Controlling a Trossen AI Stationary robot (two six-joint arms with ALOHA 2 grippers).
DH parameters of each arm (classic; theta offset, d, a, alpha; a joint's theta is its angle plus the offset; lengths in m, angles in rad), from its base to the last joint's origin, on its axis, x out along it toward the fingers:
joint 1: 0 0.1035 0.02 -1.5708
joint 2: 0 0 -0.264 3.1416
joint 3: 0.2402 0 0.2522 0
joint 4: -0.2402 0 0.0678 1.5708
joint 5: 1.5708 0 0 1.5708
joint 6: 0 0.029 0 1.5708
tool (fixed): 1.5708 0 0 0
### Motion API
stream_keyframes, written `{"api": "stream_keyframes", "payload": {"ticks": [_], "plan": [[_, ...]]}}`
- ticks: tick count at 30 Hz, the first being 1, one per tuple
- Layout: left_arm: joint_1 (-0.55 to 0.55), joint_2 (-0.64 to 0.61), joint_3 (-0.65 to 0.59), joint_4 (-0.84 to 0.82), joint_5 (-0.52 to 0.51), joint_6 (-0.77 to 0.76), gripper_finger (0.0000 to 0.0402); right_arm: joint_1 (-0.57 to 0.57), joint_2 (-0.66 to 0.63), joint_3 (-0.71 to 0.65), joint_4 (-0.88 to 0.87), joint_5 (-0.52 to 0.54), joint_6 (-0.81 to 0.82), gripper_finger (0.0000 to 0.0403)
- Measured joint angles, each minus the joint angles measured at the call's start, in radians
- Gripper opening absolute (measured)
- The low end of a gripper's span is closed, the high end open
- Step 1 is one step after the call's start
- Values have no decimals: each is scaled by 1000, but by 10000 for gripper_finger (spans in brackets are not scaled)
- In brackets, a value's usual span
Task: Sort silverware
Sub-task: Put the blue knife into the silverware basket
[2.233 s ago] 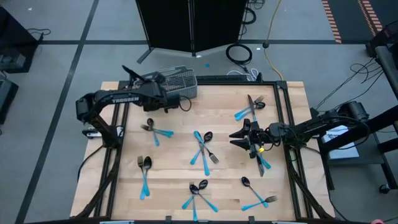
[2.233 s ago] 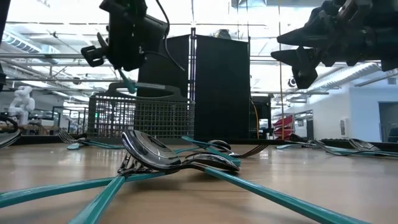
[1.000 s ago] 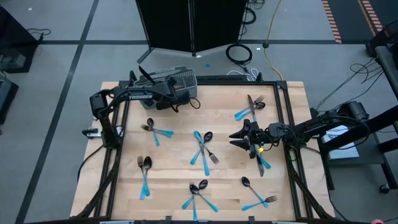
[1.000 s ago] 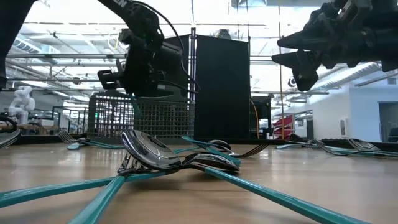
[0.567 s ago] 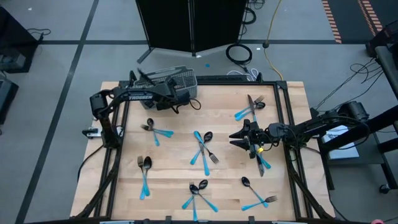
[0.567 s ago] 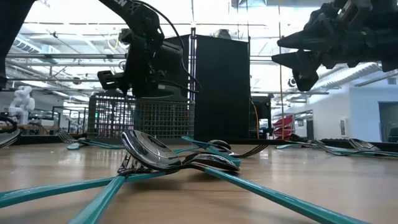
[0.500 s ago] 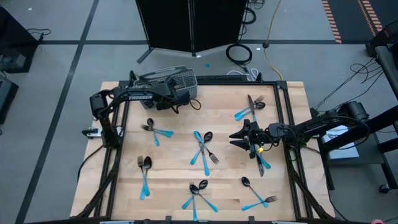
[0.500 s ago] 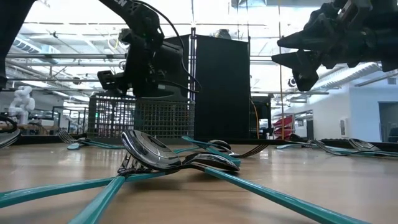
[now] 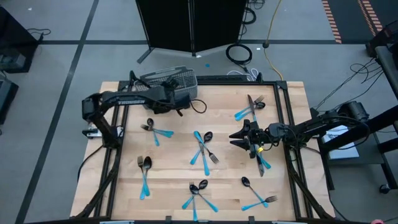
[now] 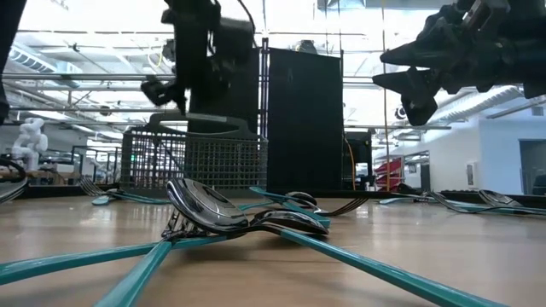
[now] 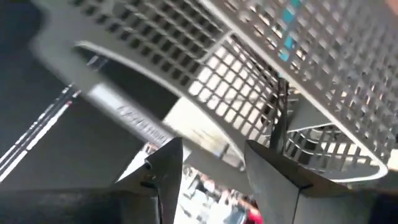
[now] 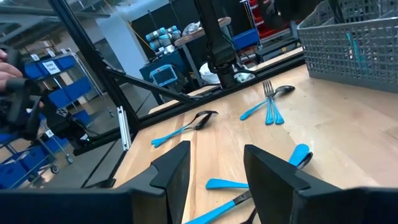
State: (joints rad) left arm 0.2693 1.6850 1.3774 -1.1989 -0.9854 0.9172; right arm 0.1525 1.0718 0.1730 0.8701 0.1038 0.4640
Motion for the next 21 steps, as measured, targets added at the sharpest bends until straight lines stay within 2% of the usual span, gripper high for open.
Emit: {"api": "stream_keyframes", "payload": {"ticks": [4,7,10,12,14,16,21], "plan": [[-34,-86,32,57,112,-82,169,1,0,0,1,-1,6,144],[-50,-162,45,146,287,-262,169,0,0,0,1,0,24,144],[-48,-234,37,250,622,-542,169,0,0,0,1,0,26,144],[-47,-272,16,315,859,-663,169,0,0,0,0,0,26,144],[-72,-304,-10,386,1000,-723,168,0,0,0,1,0,26,144],[-117,-342,-41,464,1022,-748,166,0,0,0,0,0,32,144],[-240,-443,-130,743,985,-791,160,0,0,0,1,0,49,144]]}}
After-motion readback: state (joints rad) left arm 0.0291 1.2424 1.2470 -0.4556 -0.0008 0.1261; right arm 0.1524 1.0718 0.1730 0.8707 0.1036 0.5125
